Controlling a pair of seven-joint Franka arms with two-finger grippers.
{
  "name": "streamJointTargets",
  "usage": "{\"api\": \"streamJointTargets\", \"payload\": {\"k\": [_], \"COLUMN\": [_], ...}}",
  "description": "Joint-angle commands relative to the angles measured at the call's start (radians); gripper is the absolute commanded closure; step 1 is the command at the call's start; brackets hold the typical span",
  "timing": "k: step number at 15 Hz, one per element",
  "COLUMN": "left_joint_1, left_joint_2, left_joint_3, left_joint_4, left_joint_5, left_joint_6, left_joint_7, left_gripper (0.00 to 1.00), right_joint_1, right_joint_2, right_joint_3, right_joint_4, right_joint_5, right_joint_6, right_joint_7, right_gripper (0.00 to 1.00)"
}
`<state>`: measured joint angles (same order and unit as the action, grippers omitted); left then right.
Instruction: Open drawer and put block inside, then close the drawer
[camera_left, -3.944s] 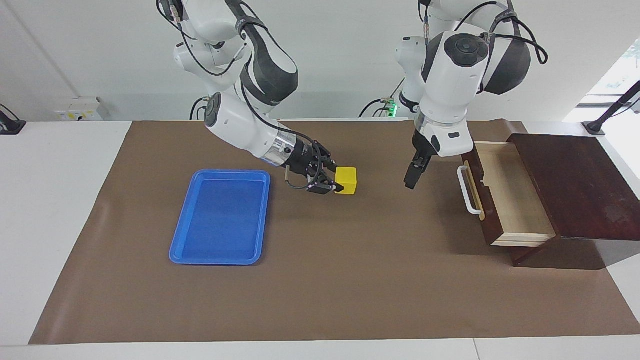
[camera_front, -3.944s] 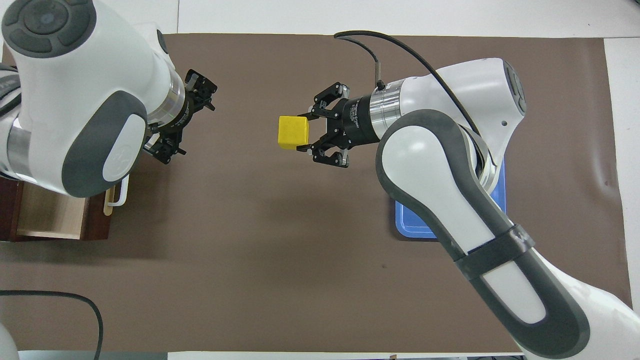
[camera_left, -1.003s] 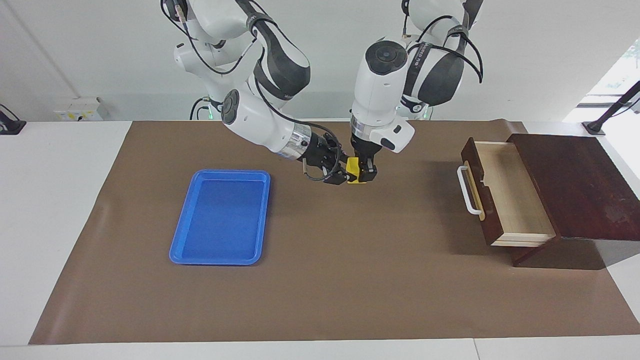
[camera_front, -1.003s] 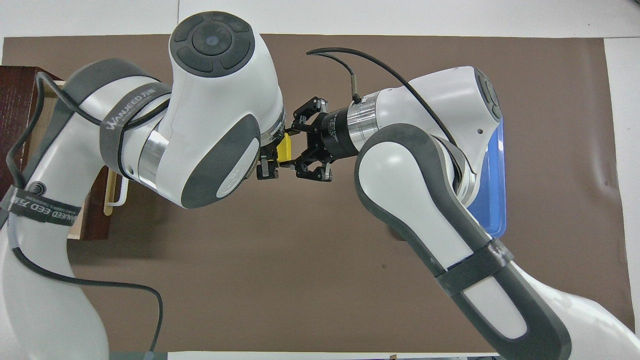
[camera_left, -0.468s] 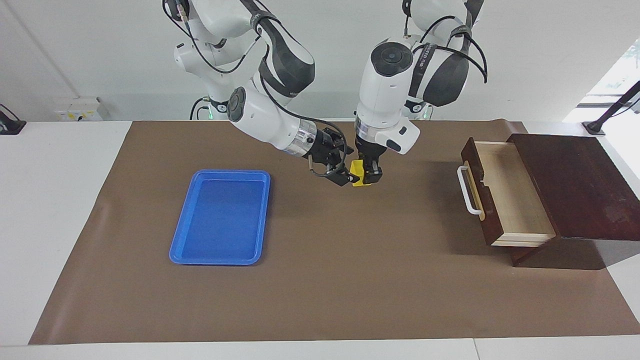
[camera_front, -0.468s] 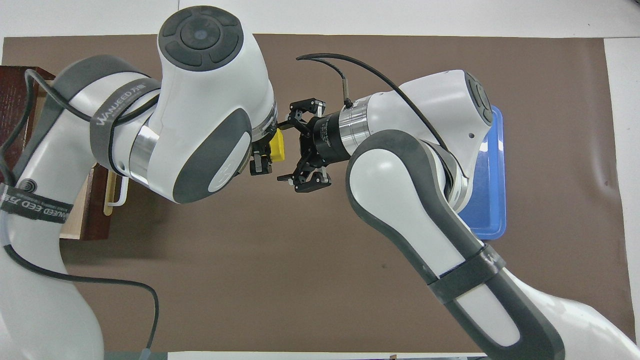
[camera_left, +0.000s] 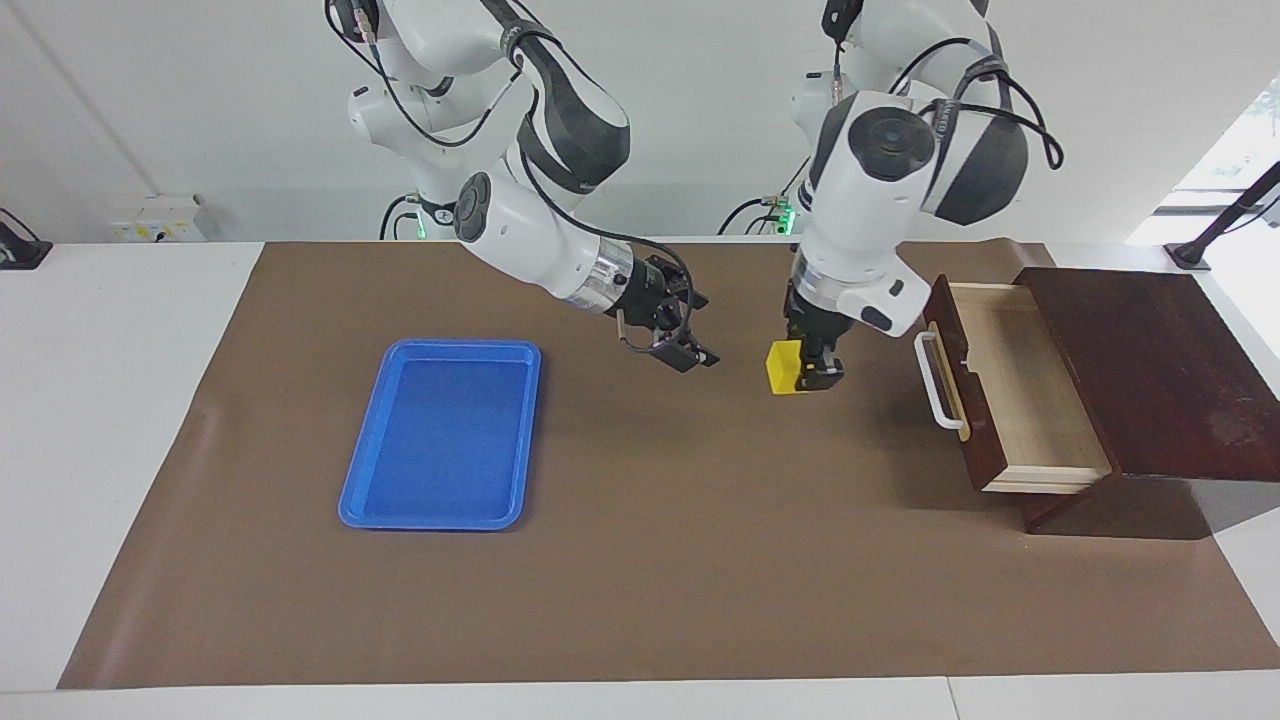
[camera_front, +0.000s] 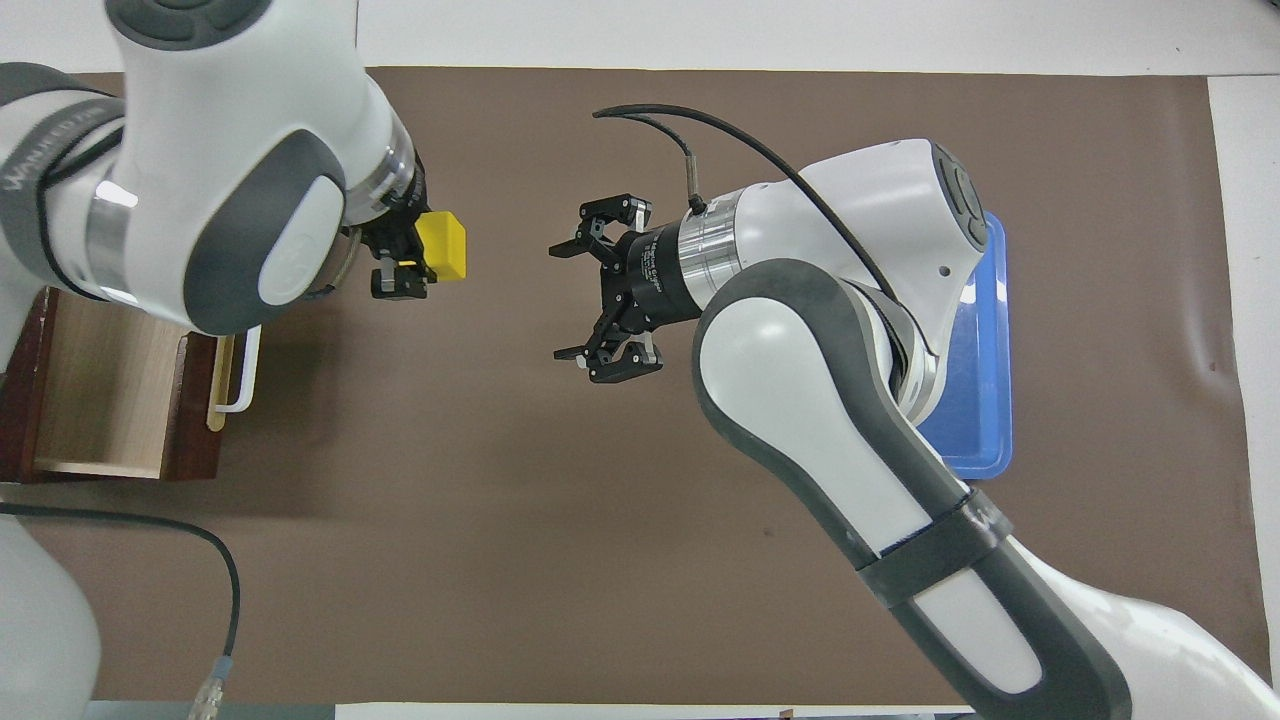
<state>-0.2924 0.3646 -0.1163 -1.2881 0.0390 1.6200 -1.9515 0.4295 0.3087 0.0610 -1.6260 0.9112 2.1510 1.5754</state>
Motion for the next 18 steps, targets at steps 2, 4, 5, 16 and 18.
{"api": "streamJointTargets", "payload": {"k": [2, 4, 5, 16, 18], "left_joint_1": [0.132, 0.212, 0.248, 0.456, 0.458], "left_joint_2": [-0.064, -0.096, -0.11, -0.285, -0.32], "left_joint_3": [-0.008, -0.008, -0.008, -0.003, -0.003], "left_joint_4": [-0.046, -0.075, -0.085, -0.445, -0.532], "left_joint_5": [0.015, 0.015, 0.015, 0.03, 0.03], "left_joint_6": [-0.017, -0.015, -0.017, 0.19, 0.26], "left_joint_7": [0.198, 0.311, 0.365, 0.56, 0.559], "left_gripper": [1.0, 1.0, 1.0, 1.0, 1.0], "right_joint_1": [-0.087, -0.168, -0.198, -0.373, -0.409], "right_joint_2": [-0.013, -0.013, -0.01, -0.124, -0.155], "right_joint_3": [-0.035, -0.035, -0.035, -0.041, -0.041], "right_joint_4": [0.009, 0.052, 0.073, 0.094, 0.094], "right_joint_5": [-0.023, -0.156, -0.213, -0.715, -0.753], "right_joint_6": [-0.017, -0.077, -0.107, -0.42, -0.459], "right_joint_7": [0.014, -0.008, -0.032, -0.924, -1.085], "right_gripper": [0.0, 0.0, 0.0, 0.0, 0.0]}}
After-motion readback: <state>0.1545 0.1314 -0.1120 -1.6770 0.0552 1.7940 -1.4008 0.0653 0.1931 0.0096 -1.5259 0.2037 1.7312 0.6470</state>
